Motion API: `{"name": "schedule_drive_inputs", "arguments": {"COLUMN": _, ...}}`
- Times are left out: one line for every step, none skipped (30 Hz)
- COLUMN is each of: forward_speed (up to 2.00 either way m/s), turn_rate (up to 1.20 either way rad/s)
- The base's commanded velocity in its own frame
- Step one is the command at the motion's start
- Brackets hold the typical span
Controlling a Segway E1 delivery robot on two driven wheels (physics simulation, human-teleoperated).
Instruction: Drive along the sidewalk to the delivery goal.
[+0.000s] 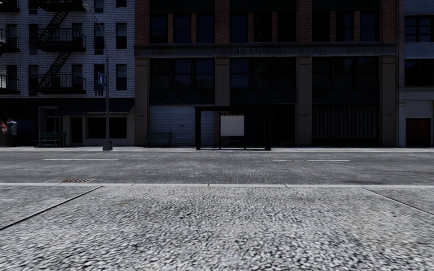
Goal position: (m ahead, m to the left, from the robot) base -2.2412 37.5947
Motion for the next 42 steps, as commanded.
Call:
{"name": "schedule_drive_inputs", "arguments": {"forward_speed": 0.00, "turn_rate": 0.00}}
{"name": "schedule_drive_inputs", "arguments": {"forward_speed": 0.00, "turn_rate": 0.00}}
{"name": "schedule_drive_inputs", "arguments": {"forward_speed": 0.00, "turn_rate": 0.00}}
{"name": "schedule_drive_inputs", "arguments": {"forward_speed": 0.00, "turn_rate": 0.00}}
{"name": "schedule_drive_inputs", "arguments": {"forward_speed": 0.00, "turn_rate": 0.00}}
{"name": "schedule_drive_inputs", "arguments": {"forward_speed": 0.00, "turn_rate": 0.00}}
{"name": "schedule_drive_inputs", "arguments": {"forward_speed": 0.00, "turn_rate": 0.00}}
{"name": "schedule_drive_inputs", "arguments": {"forward_speed": 0.00, "turn_rate": 0.00}}
{"name": "schedule_drive_inputs", "arguments": {"forward_speed": 0.00, "turn_rate": 0.00}}
{"name": "schedule_drive_inputs", "arguments": {"forward_speed": 0.00, "turn_rate": 0.00}}
{"name": "schedule_drive_inputs", "arguments": {"forward_speed": 0.00, "turn_rate": 0.00}}
{"name": "schedule_drive_inputs", "arguments": {"forward_speed": 0.00, "turn_rate": 0.00}}
{"name": "schedule_drive_inputs", "arguments": {"forward_speed": 0.00, "turn_rate": 0.00}}
{"name": "schedule_drive_inputs", "arguments": {"forward_speed": 0.00, "turn_rate": 0.00}}
{"name": "schedule_drive_inputs", "arguments": {"forward_speed": 0.00, "turn_rate": 0.00}}
{"name": "schedule_drive_inputs", "arguments": {"forward_speed": 0.00, "turn_rate": 0.00}}
{"name": "schedule_drive_inputs", "arguments": {"forward_speed": 0.00, "turn_rate": 0.00}}
{"name": "schedule_drive_inputs", "arguments": {"forward_speed": 0.00, "turn_rate": 0.00}}
{"name": "schedule_drive_inputs", "arguments": {"forward_speed": 0.00, "turn_rate": 0.00}}
{"name": "schedule_drive_inputs", "arguments": {"forward_speed": 0.00, "turn_rate": 0.00}}
{"name": "schedule_drive_inputs", "arguments": {"forward_speed": 0.00, "turn_rate": 0.00}}
{"name": "schedule_drive_inputs", "arguments": {"forward_speed": 0.00, "turn_rate": 0.00}}
{"name": "schedule_drive_inputs", "arguments": {"forward_speed": 0.00, "turn_rate": 0.00}}
{"name": "schedule_drive_inputs", "arguments": {"forward_speed": 0.00, "turn_rate": 0.00}}
{"name": "schedule_drive_inputs", "arguments": {"forward_speed": 0.00, "turn_rate": 0.00}}
{"name": "schedule_drive_inputs", "arguments": {"forward_speed": 0.00, "turn_rate": 0.00}}
{"name": "schedule_drive_inputs", "arguments": {"forward_speed": 0.00, "turn_rate": 0.00}}
{"name": "schedule_drive_inputs", "arguments": {"forward_speed": 0.00, "turn_rate": 0.00}}
{"name": "schedule_drive_inputs", "arguments": {"forward_speed": 0.00, "turn_rate": 0.00}}
{"name": "schedule_drive_inputs", "arguments": {"forward_speed": 0.00, "turn_rate": 0.00}}
{"name": "schedule_drive_inputs", "arguments": {"forward_speed": 0.00, "turn_rate": 0.02}}
{"name": "schedule_drive_inputs", "arguments": {"forward_speed": 0.00, "turn_rate": 0.14}}
{"name": "schedule_drive_inputs", "arguments": {"forward_speed": 0.00, "turn_rate": 0.21}}
{"name": "schedule_drive_inputs", "arguments": {"forward_speed": 0.00, "turn_rate": 0.34}}
{"name": "schedule_drive_inputs", "arguments": {"forward_speed": 0.00, "turn_rate": 0.55}}
{"name": "schedule_drive_inputs", "arguments": {"forward_speed": 0.00, "turn_rate": 0.75}}
{"name": "schedule_drive_inputs", "arguments": {"forward_speed": 0.00, "turn_rate": 0.75}}
{"name": "schedule_drive_inputs", "arguments": {"forward_speed": 0.00, "turn_rate": 0.80}}
{"name": "schedule_drive_inputs", "arguments": {"forward_speed": 0.00, "turn_rate": 0.82}}
{"name": "schedule_drive_inputs", "arguments": {"forward_speed": 0.00, "turn_rate": 0.83}}
{"name": "schedule_drive_inputs", "arguments": {"forward_speed": 0.00, "turn_rate": 0.83}}
{"name": "schedule_drive_inputs", "arguments": {"forward_speed": 0.00, "turn_rate": 0.83}}
